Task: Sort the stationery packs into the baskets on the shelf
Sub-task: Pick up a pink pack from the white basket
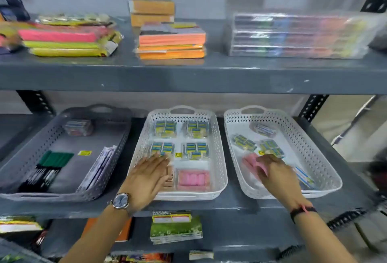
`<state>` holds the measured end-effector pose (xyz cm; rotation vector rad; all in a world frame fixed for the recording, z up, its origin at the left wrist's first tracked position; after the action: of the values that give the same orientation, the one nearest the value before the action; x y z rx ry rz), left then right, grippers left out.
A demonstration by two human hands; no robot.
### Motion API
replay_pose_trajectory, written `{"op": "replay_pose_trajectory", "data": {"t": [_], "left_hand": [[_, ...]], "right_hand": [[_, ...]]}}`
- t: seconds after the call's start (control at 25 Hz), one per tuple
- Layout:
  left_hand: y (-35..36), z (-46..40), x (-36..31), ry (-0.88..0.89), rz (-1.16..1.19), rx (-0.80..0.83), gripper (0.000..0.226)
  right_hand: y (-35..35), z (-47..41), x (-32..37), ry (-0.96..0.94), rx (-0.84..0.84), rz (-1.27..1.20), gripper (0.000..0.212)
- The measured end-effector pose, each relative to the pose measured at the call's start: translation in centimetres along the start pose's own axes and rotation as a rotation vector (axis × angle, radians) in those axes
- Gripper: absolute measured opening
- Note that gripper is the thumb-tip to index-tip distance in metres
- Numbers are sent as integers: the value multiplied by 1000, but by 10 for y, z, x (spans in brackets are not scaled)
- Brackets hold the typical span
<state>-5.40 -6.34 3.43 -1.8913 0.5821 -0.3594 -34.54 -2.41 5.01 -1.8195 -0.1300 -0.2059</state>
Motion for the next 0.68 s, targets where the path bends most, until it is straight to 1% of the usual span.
{"op": "replay_pose_trajectory", "data": {"t": [0.04,0.08,0.12,0.16,0.2,0.24,0.32,0.44,0.56,0.64,0.68], "left_hand": [[6,0,5,13,32,-8,56],[13,-2,14,-3,41,35,54],[21,-1,19,5,53,36,52],[27,2,20,-26,58,94,50],[31,3,20,-12,84,87,48],[33,4,20,-11,108,119,47],[33,5,19,-6,115,127,48],[34,7,21,-41,130,120,51],[36,8,23,-81,155,151,54],[34,8,25,-105,170,141,55],[34,8,26,-116,177,136,54]], "right_hand": [[18,-7,-16,86,112,9,31],[33,-13,-27,162,226,2,37],[49,-16,-38,211,319,2,44],[56,-16,-44,256,390,-14,51],[63,-19,-51,267,420,-8,57],[68,-20,-53,277,443,-11,62],[76,-24,-59,282,446,-21,63],[73,-31,-61,262,360,-57,54],[57,-34,-59,322,261,-157,43],[31,-38,-49,334,113,-198,37],[14,-41,-37,311,17,-214,35]]}}
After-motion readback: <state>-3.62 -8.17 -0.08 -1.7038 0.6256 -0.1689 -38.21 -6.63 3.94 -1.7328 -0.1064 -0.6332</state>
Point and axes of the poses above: each hand's wrist, its own z-axis away from the middle knuckle, its own y-axis out of the palm, x = y × z, the point moved 9 cm from there along -z, towards the middle knuckle, and after that the axes turned 7 degrees about -y, right-handed, at the moved point
